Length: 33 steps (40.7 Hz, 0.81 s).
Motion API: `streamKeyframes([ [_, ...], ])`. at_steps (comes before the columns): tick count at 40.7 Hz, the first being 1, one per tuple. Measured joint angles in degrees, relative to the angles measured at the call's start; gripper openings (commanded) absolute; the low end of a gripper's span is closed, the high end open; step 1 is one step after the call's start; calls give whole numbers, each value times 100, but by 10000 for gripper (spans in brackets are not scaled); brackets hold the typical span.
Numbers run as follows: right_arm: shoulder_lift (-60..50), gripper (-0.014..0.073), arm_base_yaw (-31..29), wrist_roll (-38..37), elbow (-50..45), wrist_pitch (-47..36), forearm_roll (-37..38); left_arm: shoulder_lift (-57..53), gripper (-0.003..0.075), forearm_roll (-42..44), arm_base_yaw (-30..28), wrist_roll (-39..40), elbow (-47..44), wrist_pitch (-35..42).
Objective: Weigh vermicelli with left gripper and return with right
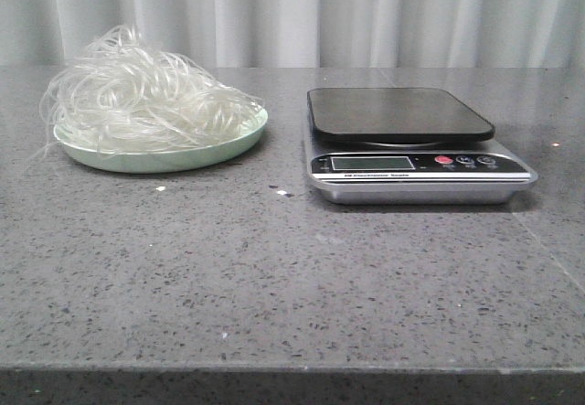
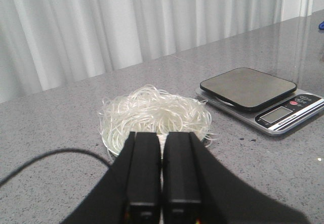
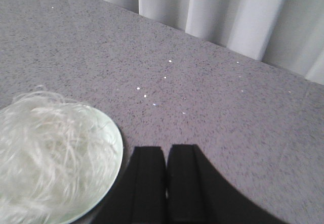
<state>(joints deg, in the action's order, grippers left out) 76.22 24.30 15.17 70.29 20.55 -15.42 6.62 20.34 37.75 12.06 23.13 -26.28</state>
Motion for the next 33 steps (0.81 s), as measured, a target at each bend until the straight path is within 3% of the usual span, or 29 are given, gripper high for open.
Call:
streamKeyframes([
  [20, -3987, 153, 0, -4, -3138, -470, 0, 0, 137, 0, 0, 0, 0, 0],
  [33, -5865, 153, 0, -4, -4925, -470, 0, 0, 137, 0, 0, 0, 0, 0],
])
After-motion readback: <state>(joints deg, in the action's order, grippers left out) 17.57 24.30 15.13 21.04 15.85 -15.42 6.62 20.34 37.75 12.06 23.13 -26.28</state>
